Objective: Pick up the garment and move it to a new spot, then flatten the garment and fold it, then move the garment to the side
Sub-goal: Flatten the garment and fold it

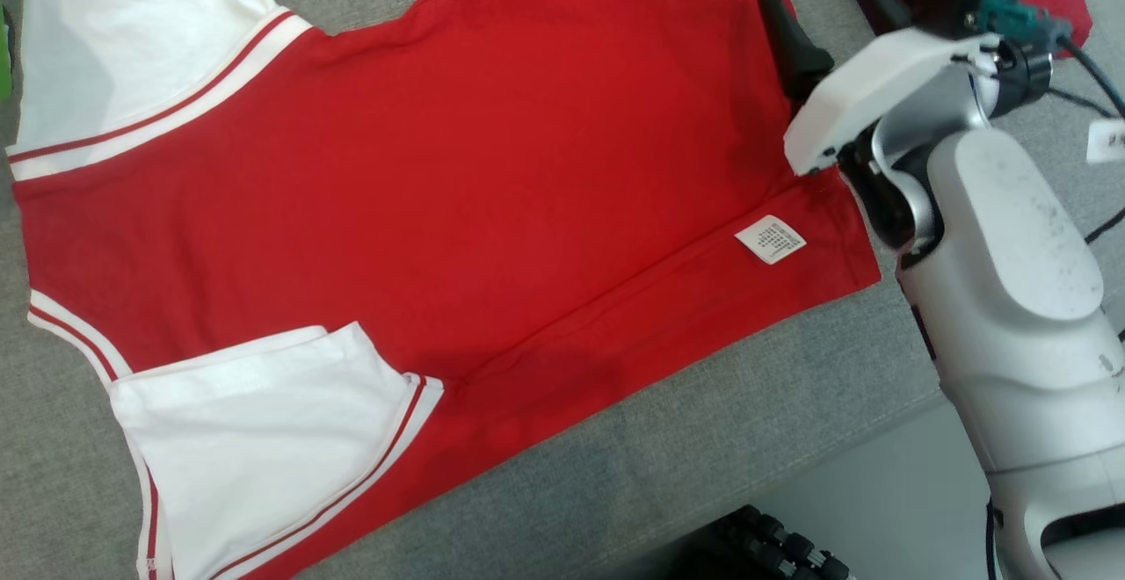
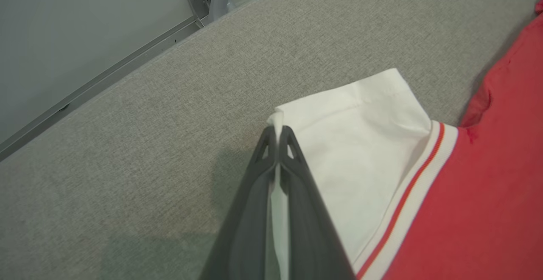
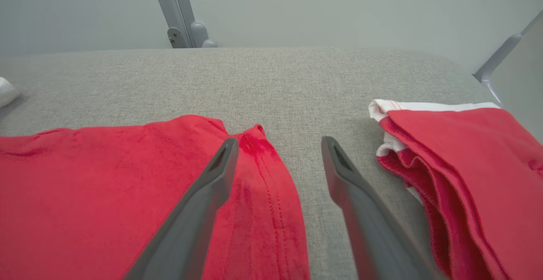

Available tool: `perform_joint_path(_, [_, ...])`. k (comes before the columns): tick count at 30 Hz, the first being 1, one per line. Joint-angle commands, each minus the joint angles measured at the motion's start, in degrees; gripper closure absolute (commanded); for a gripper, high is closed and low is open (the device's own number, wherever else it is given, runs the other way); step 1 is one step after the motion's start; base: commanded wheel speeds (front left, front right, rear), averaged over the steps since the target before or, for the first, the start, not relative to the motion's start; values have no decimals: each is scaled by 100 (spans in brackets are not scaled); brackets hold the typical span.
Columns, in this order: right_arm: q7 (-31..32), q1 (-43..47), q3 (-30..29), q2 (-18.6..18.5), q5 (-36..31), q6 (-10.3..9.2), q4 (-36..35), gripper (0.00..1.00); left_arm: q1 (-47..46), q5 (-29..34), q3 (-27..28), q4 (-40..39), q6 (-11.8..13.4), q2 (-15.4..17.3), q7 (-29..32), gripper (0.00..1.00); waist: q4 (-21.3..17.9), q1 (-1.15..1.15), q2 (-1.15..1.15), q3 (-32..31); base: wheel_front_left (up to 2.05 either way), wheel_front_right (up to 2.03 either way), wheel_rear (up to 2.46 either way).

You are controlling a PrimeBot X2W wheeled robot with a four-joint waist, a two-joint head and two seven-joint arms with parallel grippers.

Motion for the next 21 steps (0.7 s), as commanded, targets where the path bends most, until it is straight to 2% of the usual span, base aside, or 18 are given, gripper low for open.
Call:
perform_joint_path(1, [243,-235,-30,6,-160,-3,99,0,-115,-16,-39,-25,-27,42,-45,100,64,0,0,6,0,0,0])
perform_joint_path(7, [1758,-1035,-80,192,-568,-4,744,0,-262,-77,-226,-152,-27,27,-168,100,224,0,0,76,0,0,0])
perform_joint_path(10, [2271,-1299,-111,191,-796,-4,910,0,-328,-88,-298,-195,-27,35,-212,100,271,0,0,106,0,0,0])
perform_joint_path(21, [2391,-1496,-253,289,-1221,-4,1041,1,-457,-137,-453,-260,-23,31,-307,100,349,0,0,177,0,0,0])
